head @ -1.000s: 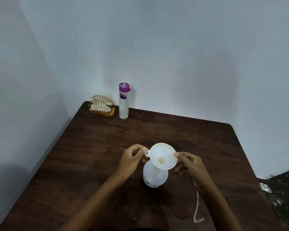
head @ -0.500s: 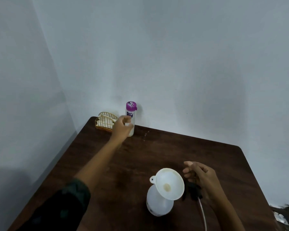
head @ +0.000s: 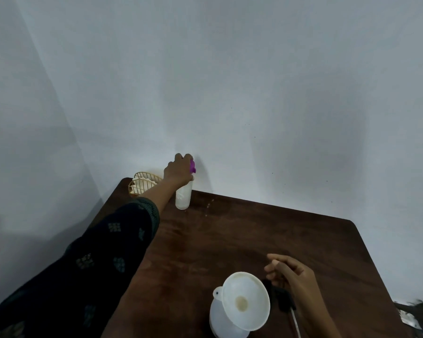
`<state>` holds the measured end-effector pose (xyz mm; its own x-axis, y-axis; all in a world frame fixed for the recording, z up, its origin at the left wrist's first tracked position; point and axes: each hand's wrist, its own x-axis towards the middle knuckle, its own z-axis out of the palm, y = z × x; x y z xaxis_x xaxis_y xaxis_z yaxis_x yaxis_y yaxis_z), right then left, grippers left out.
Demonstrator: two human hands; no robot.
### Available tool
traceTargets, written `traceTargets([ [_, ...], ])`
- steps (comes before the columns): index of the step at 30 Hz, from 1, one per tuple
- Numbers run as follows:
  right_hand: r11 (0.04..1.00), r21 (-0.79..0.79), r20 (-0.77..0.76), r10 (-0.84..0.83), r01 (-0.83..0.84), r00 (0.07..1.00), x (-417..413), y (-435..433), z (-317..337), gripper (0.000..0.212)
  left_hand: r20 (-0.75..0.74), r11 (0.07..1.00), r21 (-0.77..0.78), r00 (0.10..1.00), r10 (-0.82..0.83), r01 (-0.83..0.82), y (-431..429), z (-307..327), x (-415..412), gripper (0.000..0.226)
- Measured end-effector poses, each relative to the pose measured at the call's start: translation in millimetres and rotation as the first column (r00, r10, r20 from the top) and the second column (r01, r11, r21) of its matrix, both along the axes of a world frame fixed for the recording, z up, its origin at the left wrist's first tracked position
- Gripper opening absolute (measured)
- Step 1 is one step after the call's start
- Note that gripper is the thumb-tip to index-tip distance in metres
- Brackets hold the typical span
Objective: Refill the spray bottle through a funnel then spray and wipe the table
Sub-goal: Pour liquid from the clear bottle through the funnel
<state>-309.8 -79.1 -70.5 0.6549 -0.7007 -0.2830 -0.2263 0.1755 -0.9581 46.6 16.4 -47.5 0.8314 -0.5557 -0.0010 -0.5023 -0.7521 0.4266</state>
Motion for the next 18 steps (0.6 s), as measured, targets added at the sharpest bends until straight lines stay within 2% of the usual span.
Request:
traceTargets([
  [5, 0.993, -0.038, 0.046, -0.110, 0.112, 0.993, -3.7, -4.3, -1.8, 0.016, 0.031, 0.984, -0.146, 0.995, -0.098, 0.102, -1.5, 11.7, -21.2, 0.061],
  [10, 0.961, -0.268, 0.095, -0.049, 0.073, 0.994, 9.9, -8.0, 23.3, 0.020, 0.094, 0.918, -0.316, 0.971, -0.221, 0.240, -16.3, 70.8, -80.3, 0.061],
  [13, 0.909, -0.418, 0.083, 0.036, 0.002, 0.996, 17.7, -12.3, 43.8, 0.036, 0.084, 0.858, -0.360, 0.928, -0.362, 0.367, -22.8, 110.0, -129.0, 0.064],
  [16, 0.877, -0.478, 0.103, 0.114, -0.051, 0.988, 19.5, -16.7, 66.5, 0.064, 0.078, 0.788, -0.395, 0.872, -0.484, 0.473, -27.2, 128.9, -181.6, 0.060],
  [18, 0.862, -0.504, 0.120, 0.127, -0.050, 0.985, 16.5, -15.7, 78.2, 0.072, 0.086, 0.741, -0.421, 0.836, -0.542, 0.523, -29.3, 132.8, -210.2, 0.057],
])
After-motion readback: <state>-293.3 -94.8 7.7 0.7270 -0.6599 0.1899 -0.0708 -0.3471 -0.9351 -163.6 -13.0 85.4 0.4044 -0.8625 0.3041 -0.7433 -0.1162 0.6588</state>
